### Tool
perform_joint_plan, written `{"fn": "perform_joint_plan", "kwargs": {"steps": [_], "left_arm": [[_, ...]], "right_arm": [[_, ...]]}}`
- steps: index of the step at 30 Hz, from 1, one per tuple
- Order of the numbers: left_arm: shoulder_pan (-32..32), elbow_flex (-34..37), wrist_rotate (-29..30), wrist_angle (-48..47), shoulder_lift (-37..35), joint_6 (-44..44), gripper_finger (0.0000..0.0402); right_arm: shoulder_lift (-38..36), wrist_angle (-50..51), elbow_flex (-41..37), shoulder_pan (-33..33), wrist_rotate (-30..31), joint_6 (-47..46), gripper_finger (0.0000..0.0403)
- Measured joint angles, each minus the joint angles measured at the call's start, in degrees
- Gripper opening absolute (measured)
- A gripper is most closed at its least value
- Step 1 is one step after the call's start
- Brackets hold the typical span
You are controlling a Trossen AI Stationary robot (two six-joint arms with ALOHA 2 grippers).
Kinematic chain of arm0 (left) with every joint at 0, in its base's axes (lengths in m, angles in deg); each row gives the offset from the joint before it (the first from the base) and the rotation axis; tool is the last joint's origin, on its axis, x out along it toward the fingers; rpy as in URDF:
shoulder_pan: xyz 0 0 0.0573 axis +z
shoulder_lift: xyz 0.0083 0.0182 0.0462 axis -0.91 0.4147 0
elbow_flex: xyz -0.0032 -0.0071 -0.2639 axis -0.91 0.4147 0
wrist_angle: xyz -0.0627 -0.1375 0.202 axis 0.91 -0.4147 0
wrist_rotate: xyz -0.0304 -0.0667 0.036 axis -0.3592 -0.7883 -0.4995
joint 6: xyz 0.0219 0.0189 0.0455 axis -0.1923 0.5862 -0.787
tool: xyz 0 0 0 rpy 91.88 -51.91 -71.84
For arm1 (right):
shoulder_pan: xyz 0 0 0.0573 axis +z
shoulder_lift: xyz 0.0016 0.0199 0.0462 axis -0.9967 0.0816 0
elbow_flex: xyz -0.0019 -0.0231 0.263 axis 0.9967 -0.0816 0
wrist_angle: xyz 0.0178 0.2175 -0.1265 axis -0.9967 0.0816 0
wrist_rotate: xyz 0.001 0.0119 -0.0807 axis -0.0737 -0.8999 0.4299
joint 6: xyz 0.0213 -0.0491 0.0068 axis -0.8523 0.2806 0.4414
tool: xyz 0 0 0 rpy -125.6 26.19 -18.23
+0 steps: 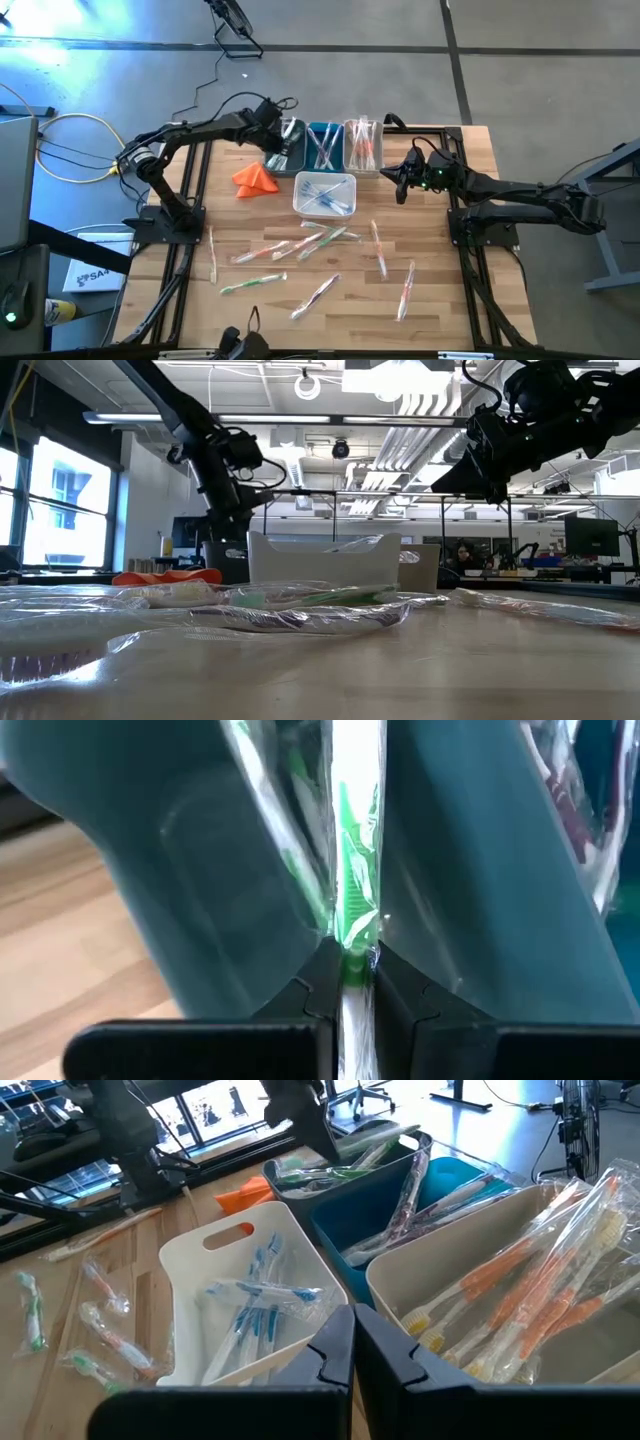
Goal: Pick & Place Toothbrushes
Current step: Put the green toothbrush into the dark blue bin
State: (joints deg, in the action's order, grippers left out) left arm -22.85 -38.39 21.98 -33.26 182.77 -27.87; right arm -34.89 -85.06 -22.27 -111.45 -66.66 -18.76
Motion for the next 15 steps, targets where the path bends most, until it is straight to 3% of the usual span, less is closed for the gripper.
{"fn": "perform_joint_plan", "kwargs": {"steps": [15], "left_arm": [[0.1,3.5,-0.2,2.4,0.0,1.6,0.0039]], "right_arm": [[0.0,0.0,0.0,0.0,0.0,0.0,0.0002]]}}
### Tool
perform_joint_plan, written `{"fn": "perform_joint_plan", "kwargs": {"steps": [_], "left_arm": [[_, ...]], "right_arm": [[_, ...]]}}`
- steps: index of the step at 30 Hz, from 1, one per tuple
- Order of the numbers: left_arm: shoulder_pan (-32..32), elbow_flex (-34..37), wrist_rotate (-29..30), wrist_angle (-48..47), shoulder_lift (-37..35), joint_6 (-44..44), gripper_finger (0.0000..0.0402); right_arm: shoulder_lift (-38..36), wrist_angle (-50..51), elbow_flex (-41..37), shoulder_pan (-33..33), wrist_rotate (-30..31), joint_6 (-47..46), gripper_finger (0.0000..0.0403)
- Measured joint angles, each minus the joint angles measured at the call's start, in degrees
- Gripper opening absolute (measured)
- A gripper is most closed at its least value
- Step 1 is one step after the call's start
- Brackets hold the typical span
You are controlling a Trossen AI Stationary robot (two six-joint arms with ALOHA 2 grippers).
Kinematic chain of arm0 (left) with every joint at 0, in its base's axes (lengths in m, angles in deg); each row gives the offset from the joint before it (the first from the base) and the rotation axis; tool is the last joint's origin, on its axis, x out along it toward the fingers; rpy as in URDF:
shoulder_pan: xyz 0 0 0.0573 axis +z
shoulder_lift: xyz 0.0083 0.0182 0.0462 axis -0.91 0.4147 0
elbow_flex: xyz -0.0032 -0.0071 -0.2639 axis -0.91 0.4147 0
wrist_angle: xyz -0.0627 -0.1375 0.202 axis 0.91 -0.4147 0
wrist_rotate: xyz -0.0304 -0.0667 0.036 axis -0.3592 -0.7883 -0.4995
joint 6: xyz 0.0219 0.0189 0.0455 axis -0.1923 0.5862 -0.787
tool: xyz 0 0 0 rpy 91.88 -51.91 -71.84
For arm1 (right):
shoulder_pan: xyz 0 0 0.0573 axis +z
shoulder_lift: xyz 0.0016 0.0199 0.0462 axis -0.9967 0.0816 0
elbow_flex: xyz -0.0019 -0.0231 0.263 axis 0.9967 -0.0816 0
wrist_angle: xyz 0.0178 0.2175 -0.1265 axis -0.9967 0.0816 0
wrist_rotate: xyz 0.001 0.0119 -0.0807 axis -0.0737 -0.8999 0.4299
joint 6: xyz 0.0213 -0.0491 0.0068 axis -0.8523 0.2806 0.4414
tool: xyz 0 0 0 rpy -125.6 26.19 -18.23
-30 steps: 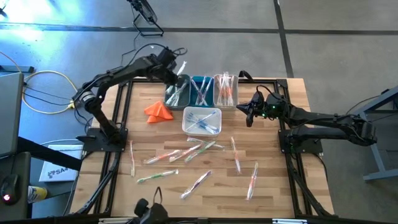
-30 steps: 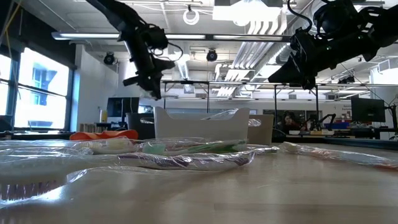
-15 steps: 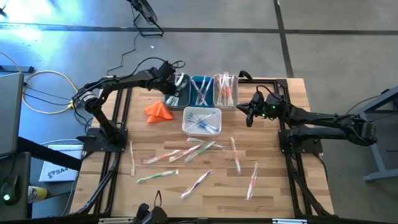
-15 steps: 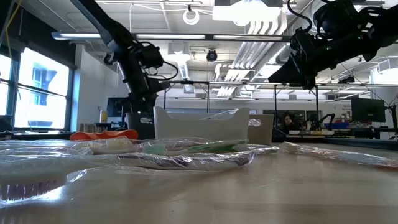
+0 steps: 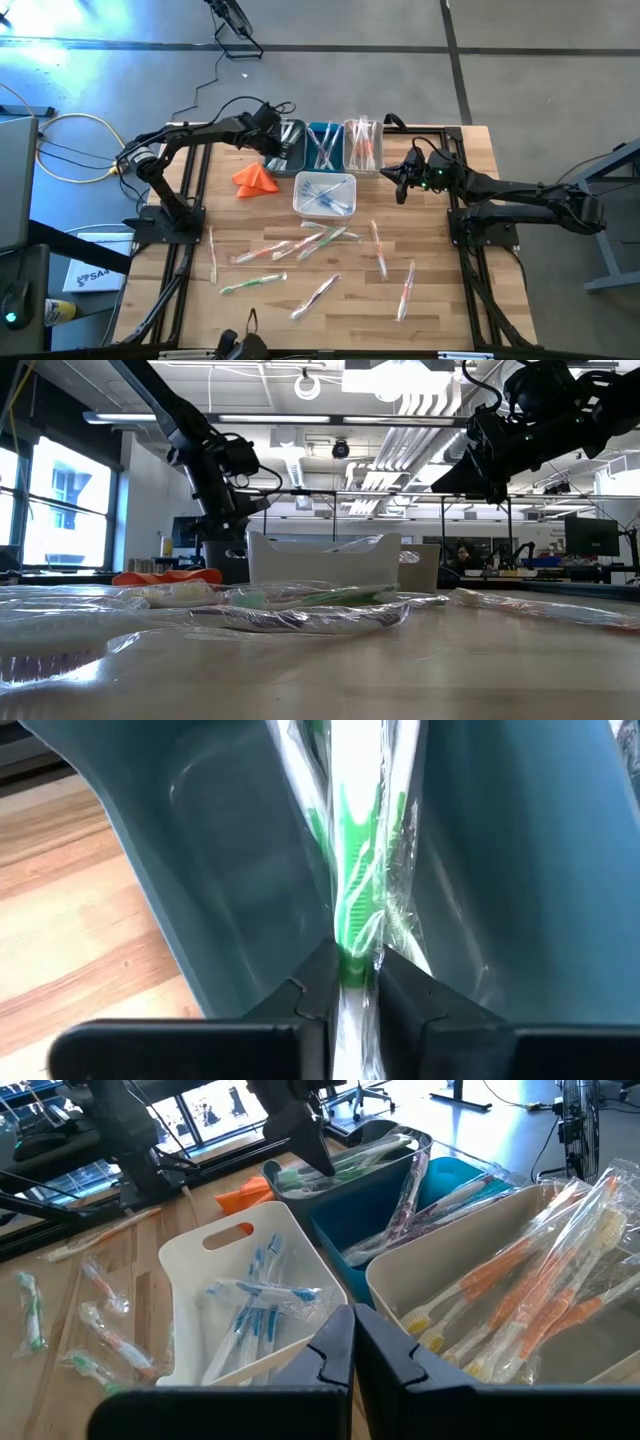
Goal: Pick & Place Toothbrushes
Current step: Put the green toothbrush into the dark blue bin, then put the purple toothbrush into the blue bin
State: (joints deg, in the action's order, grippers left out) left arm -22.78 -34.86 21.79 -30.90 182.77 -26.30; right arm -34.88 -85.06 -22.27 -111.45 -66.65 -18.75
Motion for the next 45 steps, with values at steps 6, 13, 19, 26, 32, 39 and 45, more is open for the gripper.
{"fn": "perform_joint_plan", "kwargs": {"steps": [6,13,19,26,32,39,45], "left_arm": [[0.0,0.0,0.0,0.9,0.0,1.5,0.0090],[0.0,-3.2,-2.4,1.0,0.0,1.5,0.0131],[0.0,-9.3,-2.8,-4.6,-0.1,-0.2,0.0133],[0.0,-14.4,-2.9,-12.0,-0.1,-0.1,0.0134],[0.0,-15.5,-3.6,-24.7,-0.5,-12.4,0.0134],[-5.0,-8.4,-1.6,-23.8,-6.3,-14.4,0.0129],[-11.8,-3.7,-1.5,-22.2,-15.6,-15.2,0.0099]], "right_arm": [[0.0,0.0,0.0,0.0,0.0,0.0,0.0002],[0.0,0.0,0.0,0.0,0.0,0.0,0.0002],[0.0,0.0,0.0,0.0,0.0,0.0,0.0002],[0.0,0.0,0.0,0.0,0.0,0.0,0.0002],[0.0,0.0,0.0,0.0,0.0,0.0,0.0002],[0.0,0.0,0.0,0.0,0.0,0.0,0.0002],[0.0,0.0,0.0,0.0,0.0,-0.2,0.0002]]}}
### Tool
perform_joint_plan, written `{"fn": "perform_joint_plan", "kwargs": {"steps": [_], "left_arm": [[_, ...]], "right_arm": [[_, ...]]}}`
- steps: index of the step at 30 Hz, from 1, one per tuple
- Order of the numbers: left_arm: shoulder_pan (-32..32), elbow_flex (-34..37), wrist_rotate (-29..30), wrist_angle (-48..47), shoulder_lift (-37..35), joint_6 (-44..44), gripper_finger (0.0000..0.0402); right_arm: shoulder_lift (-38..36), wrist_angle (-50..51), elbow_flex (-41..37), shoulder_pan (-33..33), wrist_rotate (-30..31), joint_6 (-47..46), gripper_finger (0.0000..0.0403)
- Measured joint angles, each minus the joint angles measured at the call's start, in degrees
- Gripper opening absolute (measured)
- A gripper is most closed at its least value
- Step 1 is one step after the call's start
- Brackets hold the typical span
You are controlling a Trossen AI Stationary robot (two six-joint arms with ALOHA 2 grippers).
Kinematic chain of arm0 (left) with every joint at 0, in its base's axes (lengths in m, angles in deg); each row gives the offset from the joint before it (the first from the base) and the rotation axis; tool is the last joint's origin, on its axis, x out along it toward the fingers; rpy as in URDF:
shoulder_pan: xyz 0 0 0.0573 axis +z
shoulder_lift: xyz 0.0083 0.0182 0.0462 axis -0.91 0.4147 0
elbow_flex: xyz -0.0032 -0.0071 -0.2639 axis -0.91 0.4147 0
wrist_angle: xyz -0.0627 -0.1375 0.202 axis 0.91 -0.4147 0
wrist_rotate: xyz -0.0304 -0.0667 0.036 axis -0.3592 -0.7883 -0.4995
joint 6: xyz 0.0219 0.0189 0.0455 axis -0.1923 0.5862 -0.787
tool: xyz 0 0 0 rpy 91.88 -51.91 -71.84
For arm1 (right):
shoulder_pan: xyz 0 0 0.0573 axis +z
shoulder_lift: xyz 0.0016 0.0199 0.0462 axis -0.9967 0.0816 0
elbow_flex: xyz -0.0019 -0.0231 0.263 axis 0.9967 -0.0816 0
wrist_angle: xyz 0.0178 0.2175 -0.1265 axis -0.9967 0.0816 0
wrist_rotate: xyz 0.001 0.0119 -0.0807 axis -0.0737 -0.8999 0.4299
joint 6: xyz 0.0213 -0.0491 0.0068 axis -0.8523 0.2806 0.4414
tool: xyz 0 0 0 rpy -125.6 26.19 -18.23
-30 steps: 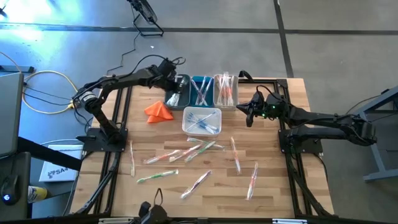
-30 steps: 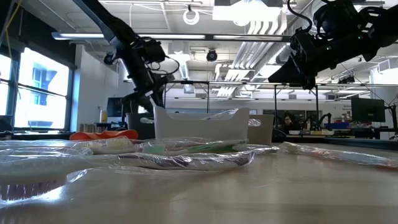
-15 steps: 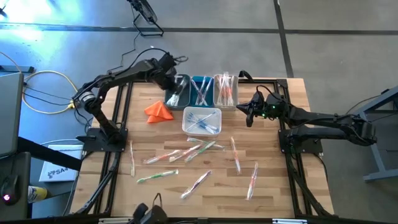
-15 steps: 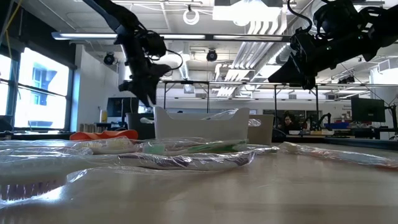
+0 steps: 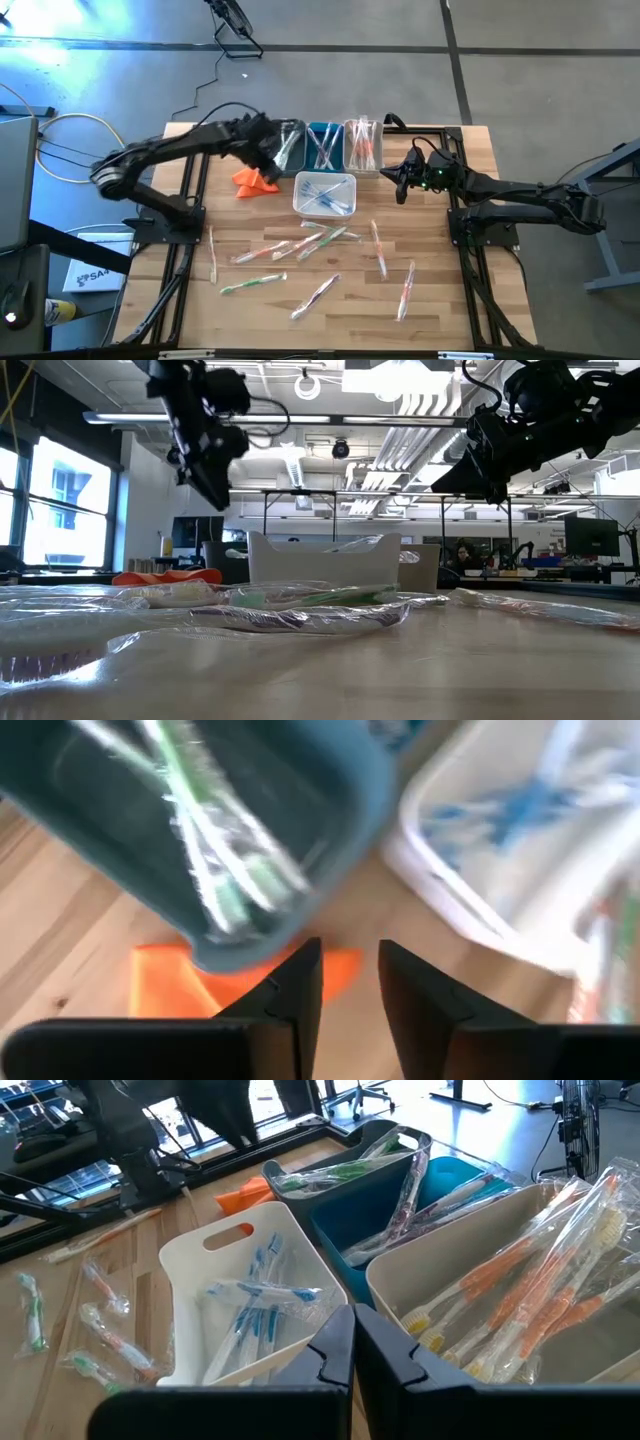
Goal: Pick & Place Toothbrushes
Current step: Put the purple toothbrush into the blue bin
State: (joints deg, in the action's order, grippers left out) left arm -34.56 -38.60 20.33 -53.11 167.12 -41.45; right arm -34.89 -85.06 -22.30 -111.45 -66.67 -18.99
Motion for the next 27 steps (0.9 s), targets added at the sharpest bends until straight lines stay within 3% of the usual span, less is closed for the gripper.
{"fn": "perform_joint_plan", "kwargs": {"steps": [10,14,27], "left_arm": [[-12.4,10.0,7.6,9.6,-21.3,0.0,0.0045],[-15.5,15.3,8.0,13.7,-30.7,0.0,0.0032],[-20.2,32.8,8.1,21.2,-53.6,-3.0,0.0023]], "right_arm": [[0.0,0.0,0.0,0.0,0.0,-0.2,0.0002],[0.0,0.0,0.0,0.0,0.0,-0.2,0.0002],[0.0,0.0,0.0,0.0,0.0,-0.2,0.0002]]}}
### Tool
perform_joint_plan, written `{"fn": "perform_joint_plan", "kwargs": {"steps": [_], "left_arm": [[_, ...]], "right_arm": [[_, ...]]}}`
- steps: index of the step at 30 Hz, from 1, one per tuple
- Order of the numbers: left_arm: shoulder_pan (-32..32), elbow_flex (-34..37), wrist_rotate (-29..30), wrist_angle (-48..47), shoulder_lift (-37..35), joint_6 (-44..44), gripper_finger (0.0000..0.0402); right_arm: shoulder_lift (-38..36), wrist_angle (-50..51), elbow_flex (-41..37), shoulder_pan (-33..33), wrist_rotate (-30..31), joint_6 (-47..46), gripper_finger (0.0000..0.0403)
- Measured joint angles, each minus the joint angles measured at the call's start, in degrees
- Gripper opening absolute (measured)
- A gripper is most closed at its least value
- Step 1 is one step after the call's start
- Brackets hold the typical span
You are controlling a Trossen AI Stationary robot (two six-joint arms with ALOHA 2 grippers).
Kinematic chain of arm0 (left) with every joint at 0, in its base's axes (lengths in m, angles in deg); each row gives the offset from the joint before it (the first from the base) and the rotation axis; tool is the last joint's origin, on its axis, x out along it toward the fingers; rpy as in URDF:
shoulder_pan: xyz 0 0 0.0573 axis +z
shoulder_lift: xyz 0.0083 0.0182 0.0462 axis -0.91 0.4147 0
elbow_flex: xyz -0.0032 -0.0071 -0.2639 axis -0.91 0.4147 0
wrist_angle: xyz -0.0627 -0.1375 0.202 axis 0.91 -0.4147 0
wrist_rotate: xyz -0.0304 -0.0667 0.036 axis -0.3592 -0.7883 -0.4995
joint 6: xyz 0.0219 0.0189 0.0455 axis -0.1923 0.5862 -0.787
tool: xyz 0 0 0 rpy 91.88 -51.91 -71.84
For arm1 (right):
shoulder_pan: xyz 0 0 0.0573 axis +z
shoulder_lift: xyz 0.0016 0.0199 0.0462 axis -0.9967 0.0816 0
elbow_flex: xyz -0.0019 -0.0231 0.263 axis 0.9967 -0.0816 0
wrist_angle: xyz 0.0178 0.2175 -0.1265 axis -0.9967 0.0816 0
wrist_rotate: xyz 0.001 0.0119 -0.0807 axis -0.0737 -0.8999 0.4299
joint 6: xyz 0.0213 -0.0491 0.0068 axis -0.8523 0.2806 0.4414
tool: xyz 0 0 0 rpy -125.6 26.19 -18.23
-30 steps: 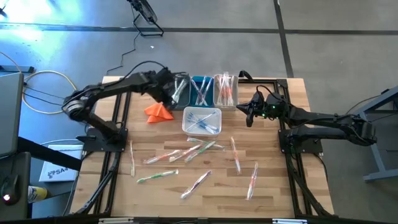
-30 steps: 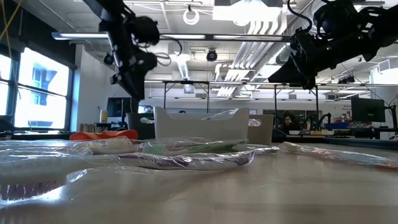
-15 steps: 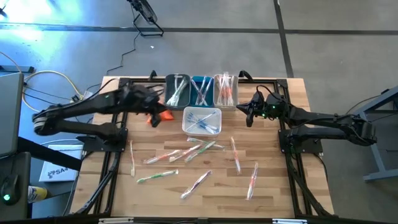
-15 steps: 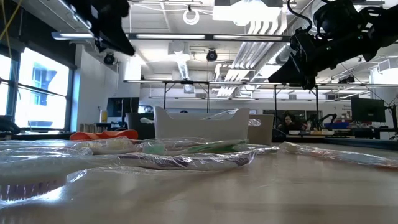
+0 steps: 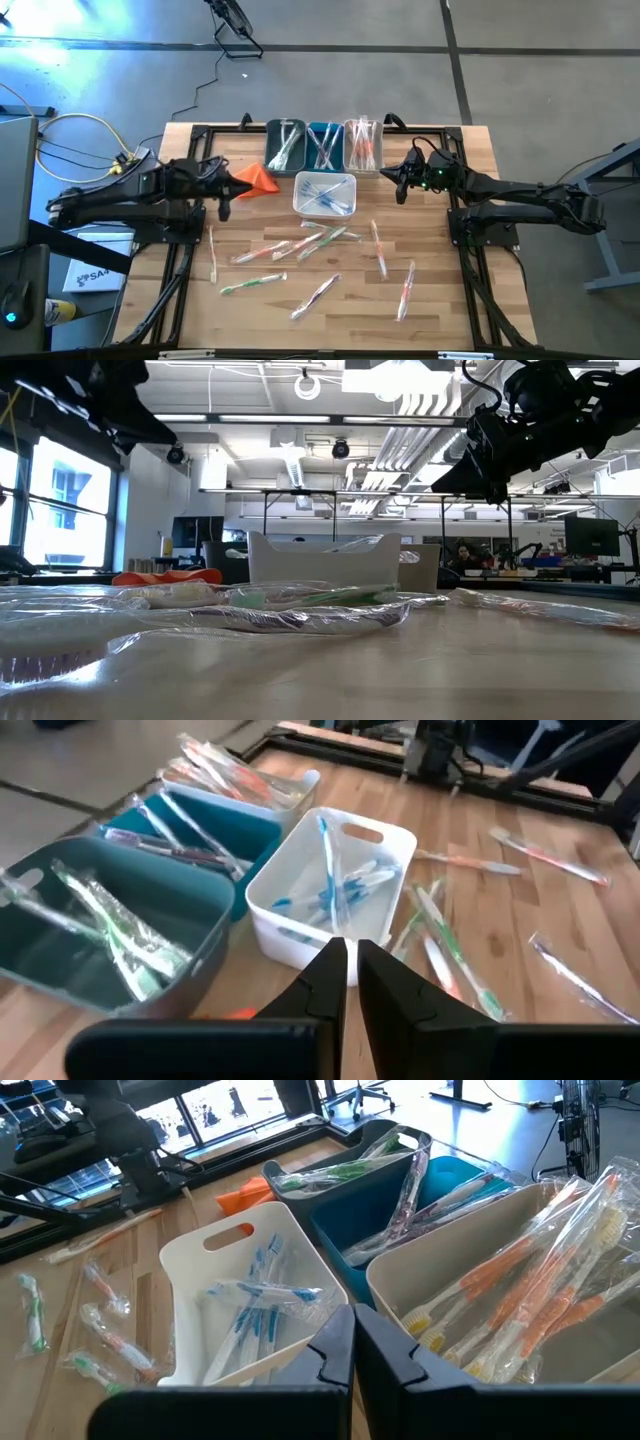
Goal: Pick & Place Toothbrushes
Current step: Put the purple toothbrush into the blue bin
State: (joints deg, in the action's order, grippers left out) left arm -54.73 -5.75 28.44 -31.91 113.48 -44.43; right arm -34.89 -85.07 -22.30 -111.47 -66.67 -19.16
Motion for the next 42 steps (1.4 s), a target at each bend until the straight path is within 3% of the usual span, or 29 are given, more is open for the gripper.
{"fn": "perform_joint_plan", "kwargs": {"steps": [10,20,27,33,37,42], "left_arm": [[0.0,8.2,0.0,5.9,-9.1,-3.2,0.0023],[0.1,8.6,-0.1,4.2,-9.9,-9.8,0.0023],[0.1,8.6,4.6,4.3,-9.8,-15.0,0.0023],[0.1,8.6,3.5,4.3,-9.8,-15.0,0.0023],[0.1,8.6,3.4,4.2,-9.8,-15.0,0.0023],[0.1,8.6,3.3,3.8,-9.8,-15.0,0.0023]], "right_arm": [[0.0,0.0,0.0,0.0,0.0,-0.2,0.0002],[0.0,0.0,0.0,0.0,-0.2,-1.0,0.0002],[1.0,-3.0,0.0,2.0,-6.3,-5.2,0.0002],[1.1,-8.0,0.0,7.2,-3.6,-6.3,0.0002],[1.0,-9.3,0.0,11.6,-1.7,-11.8,0.0002],[1.1,-3.3,1.2,18.4,6.4,-17.0,0.0002]]}}
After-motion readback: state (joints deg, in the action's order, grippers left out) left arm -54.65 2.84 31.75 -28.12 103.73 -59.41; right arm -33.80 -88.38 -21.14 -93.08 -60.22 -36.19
